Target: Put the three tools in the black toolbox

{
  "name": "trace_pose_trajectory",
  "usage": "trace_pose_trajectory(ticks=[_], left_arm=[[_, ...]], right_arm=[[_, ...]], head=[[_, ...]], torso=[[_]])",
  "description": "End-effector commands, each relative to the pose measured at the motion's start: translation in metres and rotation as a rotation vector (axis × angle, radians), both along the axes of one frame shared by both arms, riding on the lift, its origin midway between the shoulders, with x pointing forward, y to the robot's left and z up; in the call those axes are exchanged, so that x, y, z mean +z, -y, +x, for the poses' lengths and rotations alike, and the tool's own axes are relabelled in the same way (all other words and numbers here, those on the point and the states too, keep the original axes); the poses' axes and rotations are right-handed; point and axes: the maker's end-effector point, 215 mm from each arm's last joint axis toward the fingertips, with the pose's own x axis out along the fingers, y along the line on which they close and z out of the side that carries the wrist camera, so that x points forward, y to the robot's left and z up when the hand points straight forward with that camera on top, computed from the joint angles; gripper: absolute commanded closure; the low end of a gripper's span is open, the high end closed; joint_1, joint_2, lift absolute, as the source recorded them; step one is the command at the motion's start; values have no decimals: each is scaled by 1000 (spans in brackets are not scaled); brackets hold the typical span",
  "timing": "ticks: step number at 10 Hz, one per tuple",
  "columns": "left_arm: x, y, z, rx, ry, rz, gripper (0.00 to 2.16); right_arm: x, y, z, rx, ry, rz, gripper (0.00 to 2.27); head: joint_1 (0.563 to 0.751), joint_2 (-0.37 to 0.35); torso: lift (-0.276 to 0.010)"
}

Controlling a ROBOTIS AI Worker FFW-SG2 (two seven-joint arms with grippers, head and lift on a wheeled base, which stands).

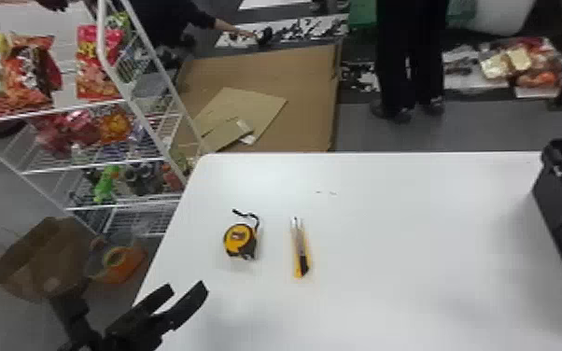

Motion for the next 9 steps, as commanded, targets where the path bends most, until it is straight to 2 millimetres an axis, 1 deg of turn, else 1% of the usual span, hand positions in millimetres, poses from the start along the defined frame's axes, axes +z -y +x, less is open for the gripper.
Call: trace_pose_trajectory(ticks=[1, 2, 3, 4, 6, 7, 9], left_arm=[[-6, -5, 13, 6, 5, 66, -2], [-8, -6, 21, 6, 18, 140, -2], [-5, -5, 28, 3, 37, 180, -2], [-2, -4, 31, 0, 42, 189, -2], [-2, -4, 41, 2, 39, 263, -2], [-3, 3, 45, 2, 38, 272, -2], [-11, 5, 51, 22, 17, 305, -2]], right_arm=[[-2, -2, -3, 7, -5, 4, 76], [-3, -8, -4, 19, -7, 8, 76], [-6, -13, -7, 28, -13, 10, 76], [-6, -16, -7, 34, -15, 9, 76], [-6, -18, -9, 41, -14, 12, 76], [-3, -20, -8, 44, -6, 14, 76], [-2, -24, -8, 54, -3, 16, 76]], head=[[695, 289], [695, 294], [695, 306], [695, 312], [695, 315], [695, 315], [695, 310]], torso=[[-55], [-55], [-55], [-55], [-55], [-55], [-55]])
